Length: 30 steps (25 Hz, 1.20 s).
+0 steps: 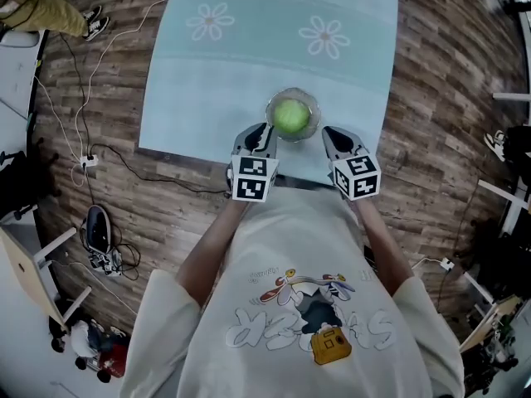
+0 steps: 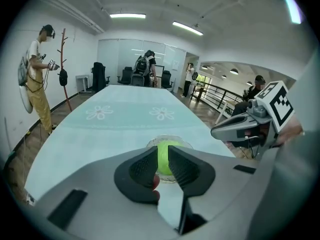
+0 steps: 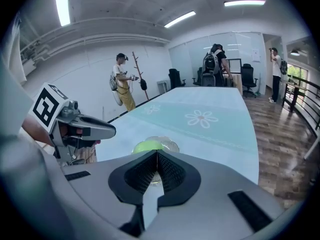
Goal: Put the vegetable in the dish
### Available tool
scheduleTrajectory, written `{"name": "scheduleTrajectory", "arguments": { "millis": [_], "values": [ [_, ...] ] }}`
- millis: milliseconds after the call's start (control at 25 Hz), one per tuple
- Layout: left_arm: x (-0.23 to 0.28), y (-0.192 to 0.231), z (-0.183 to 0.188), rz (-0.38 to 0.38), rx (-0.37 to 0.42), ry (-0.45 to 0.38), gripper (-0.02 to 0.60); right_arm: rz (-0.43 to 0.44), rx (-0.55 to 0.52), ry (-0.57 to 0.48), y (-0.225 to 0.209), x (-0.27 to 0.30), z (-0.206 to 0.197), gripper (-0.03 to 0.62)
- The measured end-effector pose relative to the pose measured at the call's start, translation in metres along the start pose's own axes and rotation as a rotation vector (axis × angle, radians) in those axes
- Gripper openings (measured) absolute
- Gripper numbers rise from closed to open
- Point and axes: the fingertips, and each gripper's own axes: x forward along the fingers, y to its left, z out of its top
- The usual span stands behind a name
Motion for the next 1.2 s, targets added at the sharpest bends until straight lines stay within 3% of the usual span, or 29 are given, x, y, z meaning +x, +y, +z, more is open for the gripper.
{"name": "scheduleTrajectory", "arguments": {
  "millis": [200,400,640,920,1200],
  "values": [
    [-0.042,-0.013,0.008,-0.040,0.116,-0.032,0.065,0.048,-0.107,-0.046,0.029,-0.031,0.032,0.018],
    [-0.087,-0.028,0.026,-0.094,0.142,-0.104,0.051,0.088,-0.123,-0.117,0.071,-0.062,0.060,0.018],
    [-0.119,-0.030,0.043,-0.130,0.171,-0.192,0.041,0.118,-0.059,-0.145,0.100,-0.065,0.061,0.018],
    [-0.134,-0.022,0.016,-0.174,0.202,-0.165,0.041,0.171,-0.111,-0.105,0.142,-0.066,0.047,0.018],
    [-0.144,-0.029,-0.001,-0.213,0.190,-0.155,0.041,0.129,-0.114,-0.122,0.161,-0.082,0.038,0.018]
  ]
}}
